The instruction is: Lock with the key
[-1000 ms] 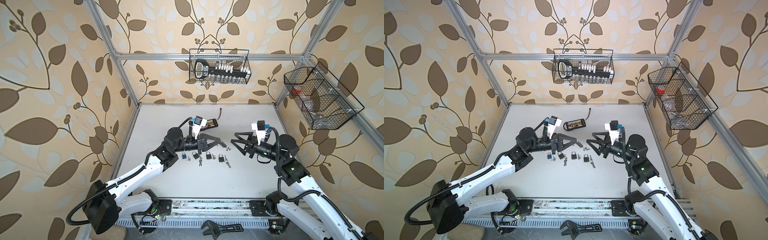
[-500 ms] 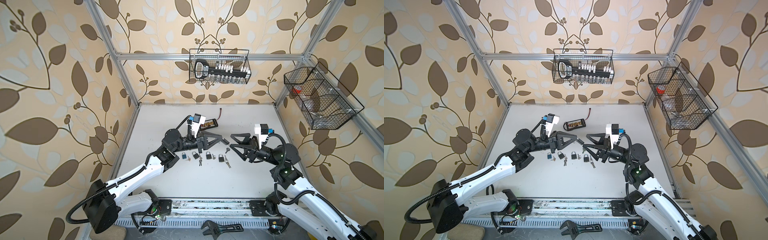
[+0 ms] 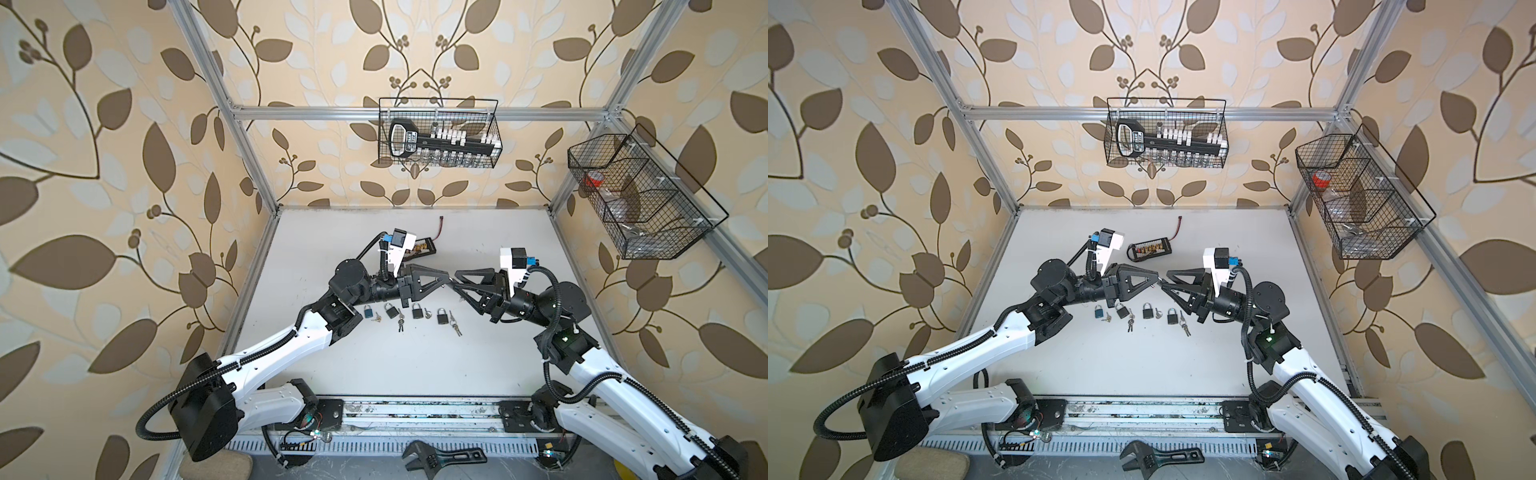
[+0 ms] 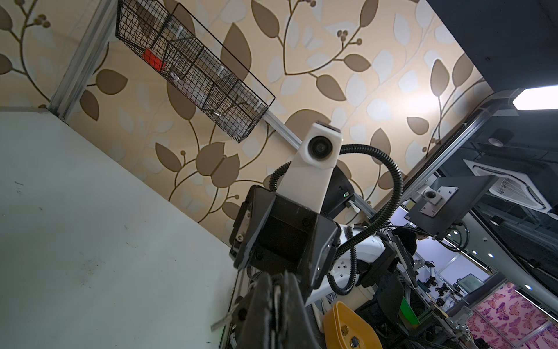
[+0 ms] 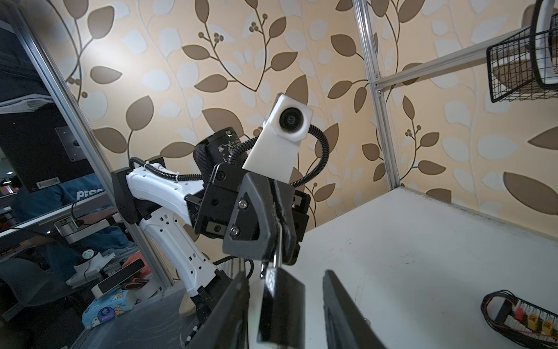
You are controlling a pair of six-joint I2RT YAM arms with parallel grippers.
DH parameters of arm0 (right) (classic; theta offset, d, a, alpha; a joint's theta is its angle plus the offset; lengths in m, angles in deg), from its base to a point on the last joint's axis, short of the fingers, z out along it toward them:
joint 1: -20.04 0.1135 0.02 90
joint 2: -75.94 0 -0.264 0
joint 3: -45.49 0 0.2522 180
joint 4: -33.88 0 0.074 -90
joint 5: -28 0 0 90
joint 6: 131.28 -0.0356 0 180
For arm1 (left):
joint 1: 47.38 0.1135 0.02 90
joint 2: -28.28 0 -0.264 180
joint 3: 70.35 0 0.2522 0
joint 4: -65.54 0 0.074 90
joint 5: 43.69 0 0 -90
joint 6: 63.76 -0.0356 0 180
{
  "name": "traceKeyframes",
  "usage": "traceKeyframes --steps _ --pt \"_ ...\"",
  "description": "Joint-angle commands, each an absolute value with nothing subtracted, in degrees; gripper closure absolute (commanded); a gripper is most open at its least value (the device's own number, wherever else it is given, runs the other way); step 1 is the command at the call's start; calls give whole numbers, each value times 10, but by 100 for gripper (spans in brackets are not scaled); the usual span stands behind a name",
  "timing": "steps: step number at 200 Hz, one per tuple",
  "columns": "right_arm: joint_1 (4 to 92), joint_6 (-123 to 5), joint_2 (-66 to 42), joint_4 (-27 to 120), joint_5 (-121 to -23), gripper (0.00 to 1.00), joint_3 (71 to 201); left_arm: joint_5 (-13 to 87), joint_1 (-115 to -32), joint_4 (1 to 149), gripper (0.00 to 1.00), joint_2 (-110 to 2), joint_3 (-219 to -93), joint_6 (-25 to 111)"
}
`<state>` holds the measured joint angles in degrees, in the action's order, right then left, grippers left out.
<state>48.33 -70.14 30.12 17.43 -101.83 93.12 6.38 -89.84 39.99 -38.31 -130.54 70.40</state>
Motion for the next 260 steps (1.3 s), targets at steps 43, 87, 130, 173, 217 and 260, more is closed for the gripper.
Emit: traceKeyframes --steps 43,87,130,173,217,260 --pt "491 -682 300 184 -1032 67 941 75 -905 342 100 -382 -1345 708" --pt "492 -681 306 193 -1027 77 939 81 -905 344 100 -376 -1341 707" --pt "493 -687 312 205 -1025 91 944 89 -905 345 100 -368 -1338 704" --pt "493 -704 324 232 -1029 100 963 100 -905 376 100 -357 -1340 687" --pt "493 -751 316 248 -1051 100 988 106 -905 403 100 -344 -1339 672" --pt "493 -761 303 310 -1067 100 1038 113 -906 458 84 -331 -1346 642"
